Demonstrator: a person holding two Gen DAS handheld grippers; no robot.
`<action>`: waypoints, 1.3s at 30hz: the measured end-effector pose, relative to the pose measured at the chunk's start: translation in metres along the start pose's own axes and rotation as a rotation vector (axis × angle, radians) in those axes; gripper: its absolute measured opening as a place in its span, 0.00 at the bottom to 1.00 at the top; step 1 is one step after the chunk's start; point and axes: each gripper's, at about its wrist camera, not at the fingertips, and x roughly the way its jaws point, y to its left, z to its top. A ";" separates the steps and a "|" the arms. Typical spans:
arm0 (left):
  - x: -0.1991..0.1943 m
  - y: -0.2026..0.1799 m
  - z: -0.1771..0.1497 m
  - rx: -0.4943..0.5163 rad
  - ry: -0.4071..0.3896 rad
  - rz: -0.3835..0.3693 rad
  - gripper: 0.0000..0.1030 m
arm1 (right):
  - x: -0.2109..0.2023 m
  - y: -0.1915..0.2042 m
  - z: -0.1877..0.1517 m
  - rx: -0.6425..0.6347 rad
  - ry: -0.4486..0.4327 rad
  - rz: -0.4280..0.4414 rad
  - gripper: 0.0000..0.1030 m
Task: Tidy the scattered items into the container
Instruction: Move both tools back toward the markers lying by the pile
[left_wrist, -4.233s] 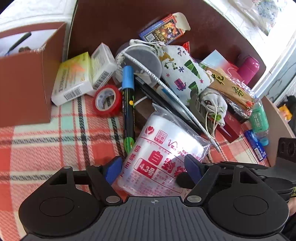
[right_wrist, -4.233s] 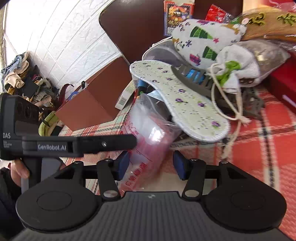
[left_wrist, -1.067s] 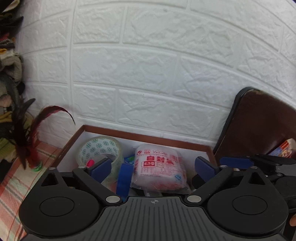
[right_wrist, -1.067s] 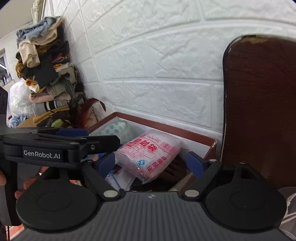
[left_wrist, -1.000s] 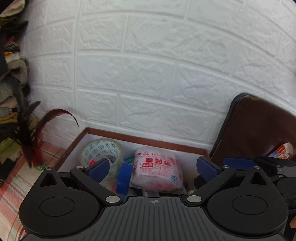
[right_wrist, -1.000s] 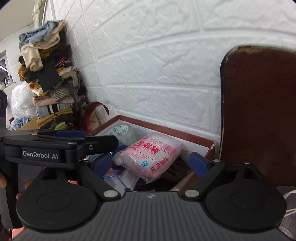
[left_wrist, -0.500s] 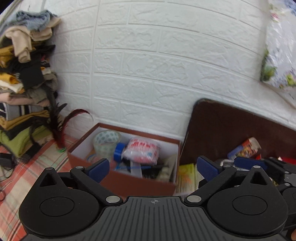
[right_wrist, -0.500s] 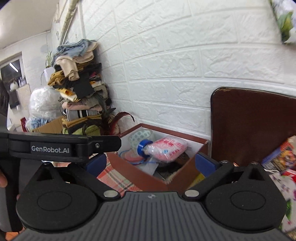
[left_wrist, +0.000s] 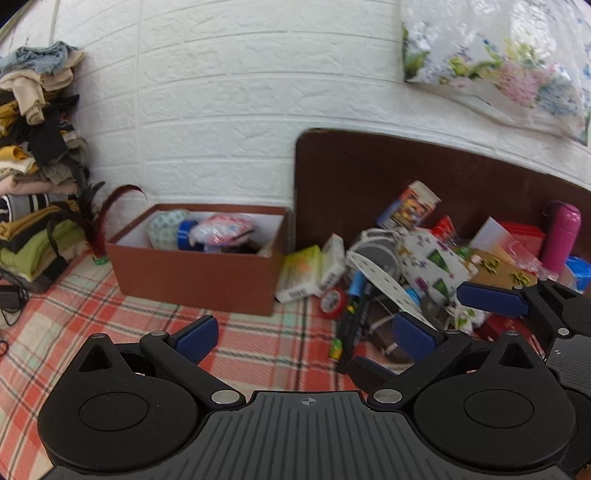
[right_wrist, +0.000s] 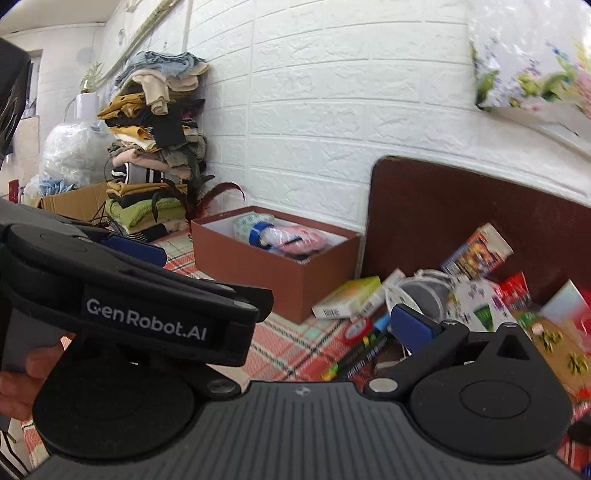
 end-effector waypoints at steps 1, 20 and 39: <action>0.000 -0.004 -0.003 0.000 0.008 -0.008 1.00 | -0.003 -0.003 -0.004 0.014 0.005 -0.009 1.00; 0.044 -0.045 -0.037 -0.015 0.126 -0.084 1.00 | -0.026 -0.068 -0.074 0.214 0.080 -0.200 1.00; 0.175 -0.016 -0.027 0.042 0.262 -0.058 0.88 | 0.053 -0.093 -0.102 0.331 0.238 -0.060 0.75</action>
